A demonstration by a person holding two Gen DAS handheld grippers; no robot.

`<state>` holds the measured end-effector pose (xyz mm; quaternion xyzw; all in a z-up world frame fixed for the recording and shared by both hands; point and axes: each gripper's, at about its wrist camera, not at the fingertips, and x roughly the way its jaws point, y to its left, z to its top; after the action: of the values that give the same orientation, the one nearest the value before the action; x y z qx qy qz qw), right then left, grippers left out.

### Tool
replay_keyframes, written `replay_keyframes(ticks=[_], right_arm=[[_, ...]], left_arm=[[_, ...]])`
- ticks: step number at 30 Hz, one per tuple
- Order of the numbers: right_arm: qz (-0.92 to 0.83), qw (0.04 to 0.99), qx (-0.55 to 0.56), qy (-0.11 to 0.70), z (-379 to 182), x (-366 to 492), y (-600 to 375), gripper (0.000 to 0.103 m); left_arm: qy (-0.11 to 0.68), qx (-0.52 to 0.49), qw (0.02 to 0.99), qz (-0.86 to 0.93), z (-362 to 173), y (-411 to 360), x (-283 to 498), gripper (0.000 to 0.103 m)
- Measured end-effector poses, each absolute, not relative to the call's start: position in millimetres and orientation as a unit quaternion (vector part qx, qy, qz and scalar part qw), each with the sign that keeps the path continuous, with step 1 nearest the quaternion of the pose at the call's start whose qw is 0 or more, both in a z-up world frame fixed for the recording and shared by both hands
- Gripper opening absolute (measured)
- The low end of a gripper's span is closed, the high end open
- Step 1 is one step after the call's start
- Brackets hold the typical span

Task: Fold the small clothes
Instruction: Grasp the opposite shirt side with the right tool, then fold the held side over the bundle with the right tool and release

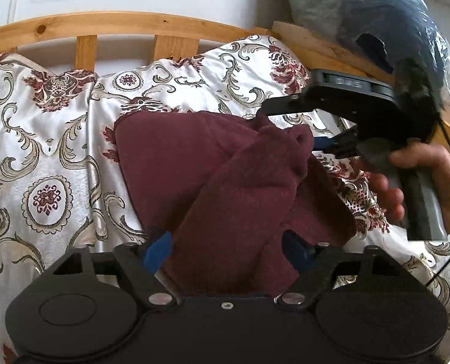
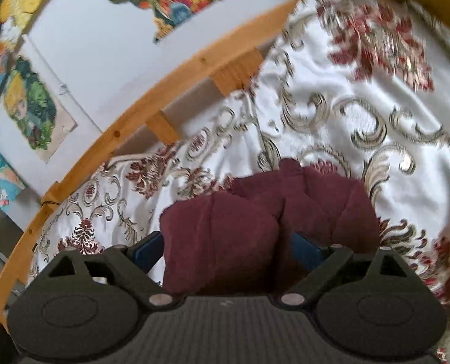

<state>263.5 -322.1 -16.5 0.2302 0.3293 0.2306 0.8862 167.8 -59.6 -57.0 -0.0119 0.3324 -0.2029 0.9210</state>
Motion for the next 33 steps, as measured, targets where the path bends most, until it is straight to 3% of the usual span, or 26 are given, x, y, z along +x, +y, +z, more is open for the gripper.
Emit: replay_keyframes(ticks=[2, 6, 18, 24, 33], right_arm=[[0.235, 0.875, 0.229, 0.355, -25, 278, -319, 0.091], [0.227, 0.869, 0.227, 0.376, -37, 296, -313, 0.069], [0.221, 0.907, 0.134, 0.334, -24, 289, -296, 0.013], [0.233, 0.931, 0.095, 0.265, 1, 261, -307, 0.011], [0.182, 0.942, 0.103, 0.263, -11, 249, -350, 0.009]], left_arm=[[0.336, -0.005, 0.92, -0.203, -58, -61, 168, 0.072], [0.34, 0.004, 0.918, -0.204, -60, -63, 167, 0.058], [0.324, 0.013, 0.919, -0.224, -60, -68, 159, 0.054], [0.312, 0.0, 0.919, -0.242, -59, -71, 157, 0.055], [0.289, -0.011, 0.913, -0.287, -59, -92, 152, 0.057]])
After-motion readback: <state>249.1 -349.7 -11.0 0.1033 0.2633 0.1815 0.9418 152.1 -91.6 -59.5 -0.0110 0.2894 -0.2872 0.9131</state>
